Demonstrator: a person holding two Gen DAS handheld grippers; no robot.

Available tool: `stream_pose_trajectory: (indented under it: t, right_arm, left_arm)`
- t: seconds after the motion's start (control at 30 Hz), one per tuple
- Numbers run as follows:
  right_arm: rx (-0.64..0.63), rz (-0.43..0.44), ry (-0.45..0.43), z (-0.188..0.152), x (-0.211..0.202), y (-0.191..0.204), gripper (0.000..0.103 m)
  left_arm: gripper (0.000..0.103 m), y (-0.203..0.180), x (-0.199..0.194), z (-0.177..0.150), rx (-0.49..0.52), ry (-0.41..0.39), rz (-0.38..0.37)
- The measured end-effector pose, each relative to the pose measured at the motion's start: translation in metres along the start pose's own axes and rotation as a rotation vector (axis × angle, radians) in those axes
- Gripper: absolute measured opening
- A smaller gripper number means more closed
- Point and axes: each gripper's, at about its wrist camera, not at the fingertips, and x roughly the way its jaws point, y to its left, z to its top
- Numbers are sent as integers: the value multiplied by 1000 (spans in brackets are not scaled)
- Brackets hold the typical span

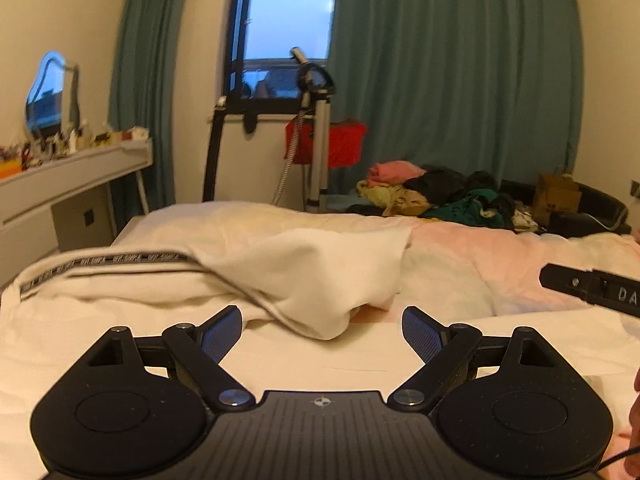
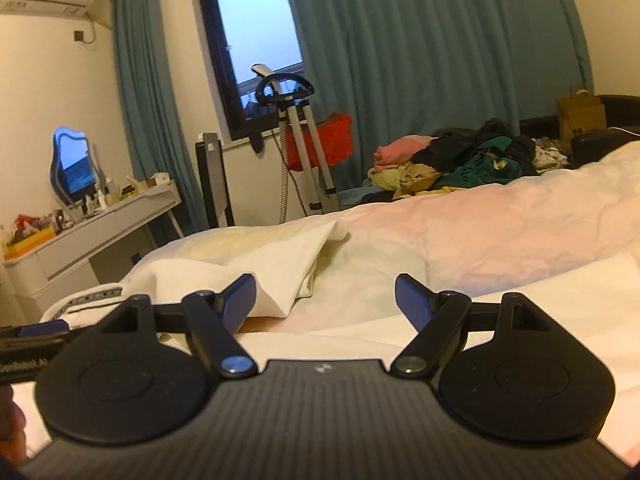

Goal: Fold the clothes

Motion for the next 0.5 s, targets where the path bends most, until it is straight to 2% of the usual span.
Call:
stream_pose_trajectory:
  t: [0.23,0.33,0.43,0.47,0.5]
  right_arm:
    - [-30,29,-10,-8,5,4,79]
    - [71,68,40,-11,26,-12,77]
    - [241,107,136,-15,61,-38,67]
    - [303,121,170,-16,73,-47,51]
    - [367,136,205,-18,86,-55,39]
  left_arm:
    - [89,11,3,-2,-61,22,35]
    - [89,11,6,-5,-66,39,68]
    - [89,12,7,-9,-89,57,82]
    - [89,12,8,-11,-95,64,83]
    - [89,12,9,-13,-99,70,87]
